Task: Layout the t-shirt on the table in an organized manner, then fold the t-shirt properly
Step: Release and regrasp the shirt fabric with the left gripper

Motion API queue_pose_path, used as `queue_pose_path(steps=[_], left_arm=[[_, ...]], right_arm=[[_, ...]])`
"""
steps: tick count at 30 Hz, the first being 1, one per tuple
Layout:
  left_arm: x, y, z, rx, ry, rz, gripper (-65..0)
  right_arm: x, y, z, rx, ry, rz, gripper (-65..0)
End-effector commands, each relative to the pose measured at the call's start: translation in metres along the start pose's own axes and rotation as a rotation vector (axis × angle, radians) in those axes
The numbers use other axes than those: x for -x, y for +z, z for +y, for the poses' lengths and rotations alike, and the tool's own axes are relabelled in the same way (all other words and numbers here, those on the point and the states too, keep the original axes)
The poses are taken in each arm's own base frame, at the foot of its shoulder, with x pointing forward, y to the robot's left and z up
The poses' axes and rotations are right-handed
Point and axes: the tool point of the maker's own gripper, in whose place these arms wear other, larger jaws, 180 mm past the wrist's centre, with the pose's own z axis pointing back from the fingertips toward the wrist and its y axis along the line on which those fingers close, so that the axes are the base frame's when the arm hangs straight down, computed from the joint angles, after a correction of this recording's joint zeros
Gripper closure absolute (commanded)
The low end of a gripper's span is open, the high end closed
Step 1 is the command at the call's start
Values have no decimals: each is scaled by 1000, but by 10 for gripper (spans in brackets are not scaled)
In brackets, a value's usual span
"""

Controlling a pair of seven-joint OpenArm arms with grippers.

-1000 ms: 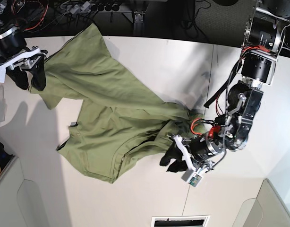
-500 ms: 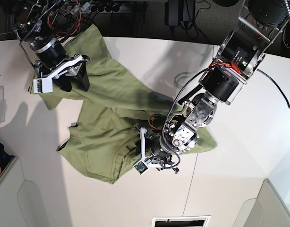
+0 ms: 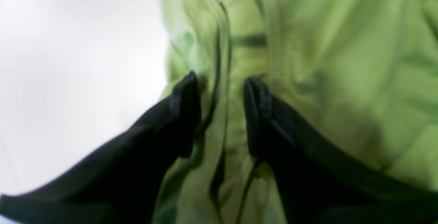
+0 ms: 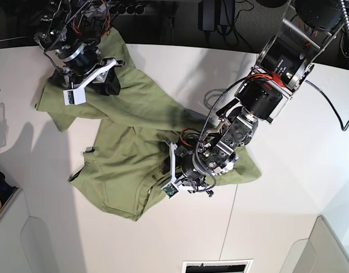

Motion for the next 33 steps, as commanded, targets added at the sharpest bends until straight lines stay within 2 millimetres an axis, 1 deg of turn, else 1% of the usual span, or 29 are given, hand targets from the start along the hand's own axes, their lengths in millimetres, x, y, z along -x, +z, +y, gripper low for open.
queue_pose_path(steps=[1, 2, 4, 7, 8, 9, 12, 14, 17, 24, 27, 29, 31, 33], left_arm=[[-21, 1, 21, -60, -8, -40, -247], [-22, 1, 26, -84, -2, -43, -224], [-26, 2, 35, -128, -9, -49, -152], [-29, 6, 56, -211, -54, -43, -62], [-30, 9, 66, -243, -60, -40, -44], [-30, 11, 75, -269, -59, -34, -41], [-32, 20, 101, -320, -71, -20, -41], [-31, 26, 115, -340, -83, -16, -41], [-24, 35, 135, -371, -98, 2, -41], [15, 61, 179, -435, -107, 75, -46], [34, 73, 192, -427, -81, 118, -83], [51, 82, 198, -416, -28, 181, -119], [60, 88, 187, -312, 19, 214, -139], [57, 98, 177, -235, 46, 192, -171]], right_arm=[[-9, 2, 1, -6, 3, -35, -80], [-9, 2, 0, -3, 8, -32, -60], [-8, 3, -3, 1, 13, -28, 0], [-5, 4, -9, 27, 34, -9, 0], [-3, 4, -10, 35, 41, -2, 0], [-1, 4, -11, 41, 46, 6, 0], [3, 6, -15, 53, 55, 23, 0], [6, 9, -19, 61, 64, 36, 0], [9, 15, -32, 83, 97, 64, 0], [8, 30, -59, 136, 156, 93, 0], [1, 36, -70, 165, 144, 68, 0], [-9, 38, -71, 154, 111, 23, 0], [-19, 40, -71, 139, 79, -21, -3], [-29, 42, -69, 118, 51, -65, -112]])
